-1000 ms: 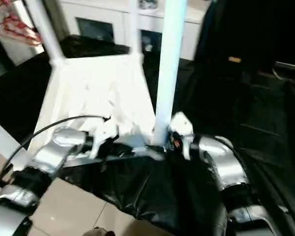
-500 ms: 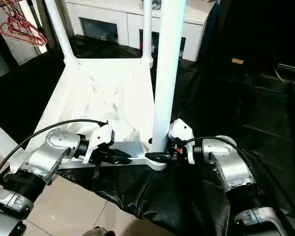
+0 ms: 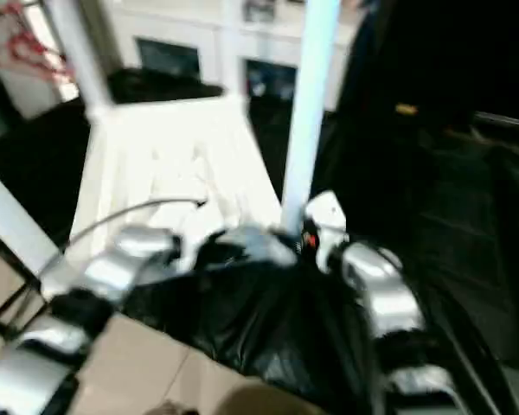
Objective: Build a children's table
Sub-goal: Rotate leg to tighten
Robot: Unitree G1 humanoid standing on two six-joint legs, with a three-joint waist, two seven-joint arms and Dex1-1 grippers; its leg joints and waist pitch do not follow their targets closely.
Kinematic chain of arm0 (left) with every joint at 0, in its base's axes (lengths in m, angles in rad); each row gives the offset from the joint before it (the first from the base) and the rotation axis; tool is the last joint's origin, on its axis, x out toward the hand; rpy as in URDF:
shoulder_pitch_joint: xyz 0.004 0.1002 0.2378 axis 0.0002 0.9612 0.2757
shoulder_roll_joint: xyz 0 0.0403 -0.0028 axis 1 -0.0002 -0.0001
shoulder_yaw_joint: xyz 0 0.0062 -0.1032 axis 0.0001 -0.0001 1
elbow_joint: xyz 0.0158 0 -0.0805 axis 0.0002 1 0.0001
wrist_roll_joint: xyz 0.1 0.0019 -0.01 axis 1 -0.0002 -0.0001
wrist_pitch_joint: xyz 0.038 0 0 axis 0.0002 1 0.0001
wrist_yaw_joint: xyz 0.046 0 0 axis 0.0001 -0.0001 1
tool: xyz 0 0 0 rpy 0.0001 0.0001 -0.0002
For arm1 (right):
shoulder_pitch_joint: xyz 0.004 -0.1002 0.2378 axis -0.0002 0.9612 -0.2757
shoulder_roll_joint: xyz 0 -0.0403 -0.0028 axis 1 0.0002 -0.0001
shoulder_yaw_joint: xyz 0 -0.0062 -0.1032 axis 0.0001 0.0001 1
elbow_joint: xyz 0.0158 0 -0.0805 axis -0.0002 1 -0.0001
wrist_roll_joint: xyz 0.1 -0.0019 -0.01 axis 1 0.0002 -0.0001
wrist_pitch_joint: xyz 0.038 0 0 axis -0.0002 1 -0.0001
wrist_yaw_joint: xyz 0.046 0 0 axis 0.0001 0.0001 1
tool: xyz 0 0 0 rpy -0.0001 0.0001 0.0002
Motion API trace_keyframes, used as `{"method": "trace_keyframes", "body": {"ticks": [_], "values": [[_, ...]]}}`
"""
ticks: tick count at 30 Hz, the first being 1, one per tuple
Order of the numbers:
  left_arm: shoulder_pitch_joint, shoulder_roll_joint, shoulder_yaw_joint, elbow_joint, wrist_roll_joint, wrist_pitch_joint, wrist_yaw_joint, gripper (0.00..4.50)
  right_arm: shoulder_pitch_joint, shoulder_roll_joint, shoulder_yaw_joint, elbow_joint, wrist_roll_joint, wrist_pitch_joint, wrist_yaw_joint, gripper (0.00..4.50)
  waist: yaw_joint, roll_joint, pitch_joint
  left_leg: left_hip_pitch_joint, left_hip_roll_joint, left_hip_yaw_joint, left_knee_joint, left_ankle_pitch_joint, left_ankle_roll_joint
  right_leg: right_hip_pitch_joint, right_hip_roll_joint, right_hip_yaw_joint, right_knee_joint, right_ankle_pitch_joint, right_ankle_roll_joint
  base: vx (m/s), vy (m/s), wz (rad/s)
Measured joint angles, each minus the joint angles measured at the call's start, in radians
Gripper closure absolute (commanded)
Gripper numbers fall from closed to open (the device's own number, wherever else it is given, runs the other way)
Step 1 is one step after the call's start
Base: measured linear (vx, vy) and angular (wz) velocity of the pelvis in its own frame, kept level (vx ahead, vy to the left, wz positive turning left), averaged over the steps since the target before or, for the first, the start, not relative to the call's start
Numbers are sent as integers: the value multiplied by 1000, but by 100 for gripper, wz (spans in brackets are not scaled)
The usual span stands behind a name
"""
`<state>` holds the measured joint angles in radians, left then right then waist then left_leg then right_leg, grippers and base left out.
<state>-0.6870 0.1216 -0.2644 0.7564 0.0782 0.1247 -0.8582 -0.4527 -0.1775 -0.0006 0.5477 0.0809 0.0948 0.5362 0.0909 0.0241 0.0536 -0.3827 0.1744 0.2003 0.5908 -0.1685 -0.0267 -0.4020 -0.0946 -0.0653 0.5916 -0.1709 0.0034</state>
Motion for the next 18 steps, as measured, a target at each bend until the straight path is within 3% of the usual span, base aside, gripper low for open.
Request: {"method": "trace_keyframes", "body": {"ticks": [7, 8, 11, 13, 18], "values": [[-32, -38, 17, 53, 9, 6, 74, 450, -55, 62, -23, 56, -36, 8, -156, 255, -4, 1, -1, 0, 0, 0, 0, 0, 0, 0, 0, 0, 0, 0, 0, 0, 0, 0], [-32, -38, 17, 53, 9, 4, 74, 450, -55, 63, -24, 57, -36, 8, -156, 185, -4, 1, -1, 0, 0, 0, 0, 0, 0, 0, 0, 0, 0, 1, 0, 0, 0, 0], [-32, -35, 17, 53, 11, -5, 72, 450, -55, 72, -30, 56, -32, 7, -145, 182, -4, 2, -1, 0, 0, 0, 0, 0, 0, 0, 0, 0, 1, 2, -1, 0, 0, 0], [-29, -23, 16, 51, 10, -17, 52, 450, -54, 65, -25, 52, -35, 1, -119, 158, -4, 2, -1, 0, 0, 0, -1, 0, 0, 0, 0, 0, 1, 2, -1, 0, 0, 0], [-6, 22, 16, 17, -1, -35, -30, 450, -35, 6, 20, 38, -33, -39, 34, 145, -6, 2, -1, 0, 0, -1, -3, 0, 0, -2, 0, -1, 2, 2, -1, 0, 0, 0]]}}
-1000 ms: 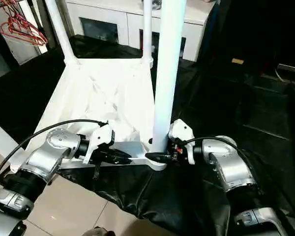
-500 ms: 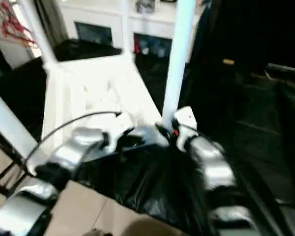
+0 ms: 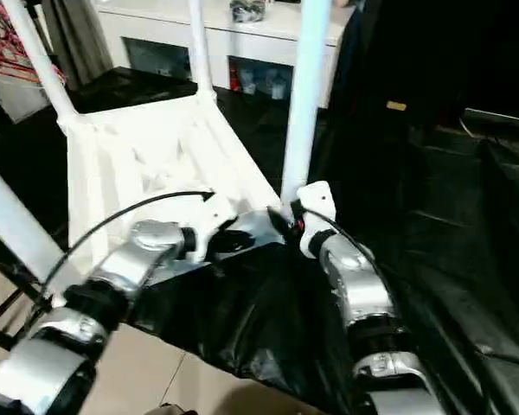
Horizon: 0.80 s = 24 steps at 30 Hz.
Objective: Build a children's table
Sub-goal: Rotate leg to tighten
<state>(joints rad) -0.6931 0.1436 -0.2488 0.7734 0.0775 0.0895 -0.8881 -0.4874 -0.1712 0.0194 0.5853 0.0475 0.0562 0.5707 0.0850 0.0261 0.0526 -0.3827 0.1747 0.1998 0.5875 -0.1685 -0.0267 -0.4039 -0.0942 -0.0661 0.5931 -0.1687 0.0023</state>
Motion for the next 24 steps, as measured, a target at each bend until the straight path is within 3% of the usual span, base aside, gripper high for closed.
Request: {"method": "trace_keyframes", "body": {"ticks": [7, 14, 18, 24], "values": [[51, 62, -6, -84, -22, -25, -145, 450, 24, -79, 39, -36, 32, -31, 230, 145, 6, 3, 0, -2, 0, 0, -2, 0, 0, -1, 0, 0, 0, 2, -4, 0, 0, 0], [99, 131, -35, -164, -59, -34, -318, 450, 91, -200, 103, -158, 107, 2, 525, 145, 32, 4, 0, -4, 1, 1, -2, -1, 1, -2, 0, -1, 1, 0, -4, 0, 0, 0], [117, 151, -43, -192, -68, -34, -373, 450, 102, -246, 135, -190, 111, 5, 617, 145, 32, 3, 1, -3, 1, 1, 0, 0, 0, -1, 0, 0, 1, 0, -4, 0, 0, 0], [131, 162, -50, -215, -78, -31, -407, 450, 102, -273, 147, -213, 118, 27, 670, 189, 33, 3, 1, -3, 1, 1, 0, 0, 0, -1, 0, 0, 1, 0, -4, 0, 0, 0]]}}
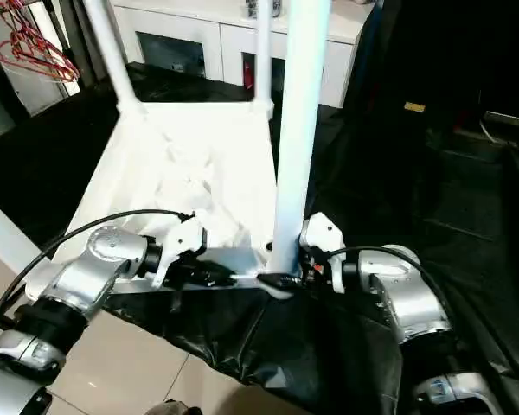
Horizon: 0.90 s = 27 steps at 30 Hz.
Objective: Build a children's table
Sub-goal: Rotate leg to tighten
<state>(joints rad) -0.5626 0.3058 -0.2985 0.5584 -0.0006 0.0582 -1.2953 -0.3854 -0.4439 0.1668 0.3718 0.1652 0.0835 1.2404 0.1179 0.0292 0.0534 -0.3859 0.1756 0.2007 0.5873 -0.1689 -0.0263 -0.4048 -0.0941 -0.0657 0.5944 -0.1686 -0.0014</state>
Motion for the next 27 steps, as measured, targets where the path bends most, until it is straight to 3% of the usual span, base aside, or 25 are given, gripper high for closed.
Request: {"method": "trace_keyframes", "body": {"ticks": [7, 15, 20, 23, 27], "values": [[2, 2, -2, -8, -2, 4, -8, 450, 1, -7, 2, -13, 1, 5, 4, 246, 3, 0, 0, 0, 0, 0, 0, 0, 0, 0, 0, 0, 0, 0, 0, 0, 0, 0], [2, -13, -3, 0, 8, 3, 30, 450, 33, 13, -18, -33, 1, 14, -42, 252, 11, 2, -1, 1, 0, 0, 0, 0, 0, 1, 0, 0, 0, 0, 0, 0, 0, 0], [-30, -65, 14, 57, 33, 22, 166, 450, 28, 101, -86, 25, -16, 20, -258, 252, -6, 2, -1, 3, 0, 0, 1, 0, 0, 2, 0, 0, 1, -2, 4, 0, 0, 0], [-66, -118, 28, 113, 52, 51, 285, 450, -7, 176, -125, 84, -53, 16, -459, 252, -26, 2, -1, 4, -1, -1, 2, 0, -1, 2, 0, 1, 0, -3, 5, 0, 0, 0], [-116, -187, 44, 190, 72, 77, 420, 450, -56, 270, -169, 152, -92, 29, -709, 254, -36, 2, -2, 6, -1, -1, 1, 0, -1, 3, 0, 0, -2, -3, 5, 0, 0, 0]]}}
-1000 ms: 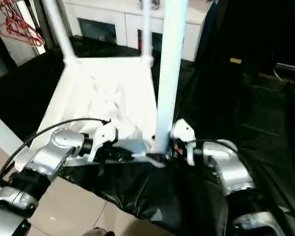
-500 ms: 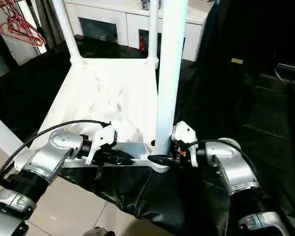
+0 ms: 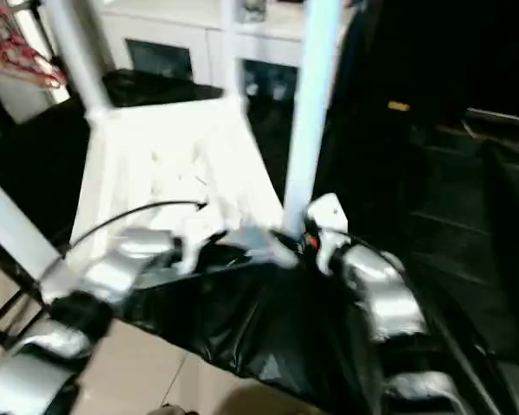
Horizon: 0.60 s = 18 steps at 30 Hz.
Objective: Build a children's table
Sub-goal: Rotate leg to tighten
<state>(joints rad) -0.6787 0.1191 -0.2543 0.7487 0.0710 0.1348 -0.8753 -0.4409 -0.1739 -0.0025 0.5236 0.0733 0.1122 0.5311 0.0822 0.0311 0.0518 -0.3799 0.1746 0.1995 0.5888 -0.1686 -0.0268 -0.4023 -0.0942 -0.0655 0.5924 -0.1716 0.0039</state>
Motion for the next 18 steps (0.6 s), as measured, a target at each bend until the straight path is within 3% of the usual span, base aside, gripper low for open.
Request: {"method": "trace_keyframes", "body": {"ticks": [5, 6, 13, 18], "values": [[-27, -36, 6, 44, 4, 6, 76, 450, -51, 45, -13, 69, -29, -19, -133, 254, -3, 1, -1, 0, 0, 0, 0, 0, 0, 1, 0, 0, -3, 0, 0, 0, 0, 0], [-27, -37, 7, 44, 4, 6, 78, 450, -54, 45, -13, 74, -29, -22, -134, 198, -3, 1, -1, 0, 0, 0, 0, 0, 0, 1, 0, 0, -4, 0, 0, 0, 0, 0], [-36, -22, 10, 57, 3, -14, 48, 450, -66, 42, -20, 87, -27, -31, -75, 140, -2, 2, -1, 0, 0, 0, -2, 0, 0, 0, 0, 0, -1, 4, -2, 0, 0, 0], [-26, 27, 3, 35, 0, -39, -33, 450, -66, -25, 42, 87, -29, -55, 71, 140, -4, 2, -1, -1, 1, -1, -2, 0, 0, -2, 1, -2, 1, 5, -3, 0, 0, 0]]}}
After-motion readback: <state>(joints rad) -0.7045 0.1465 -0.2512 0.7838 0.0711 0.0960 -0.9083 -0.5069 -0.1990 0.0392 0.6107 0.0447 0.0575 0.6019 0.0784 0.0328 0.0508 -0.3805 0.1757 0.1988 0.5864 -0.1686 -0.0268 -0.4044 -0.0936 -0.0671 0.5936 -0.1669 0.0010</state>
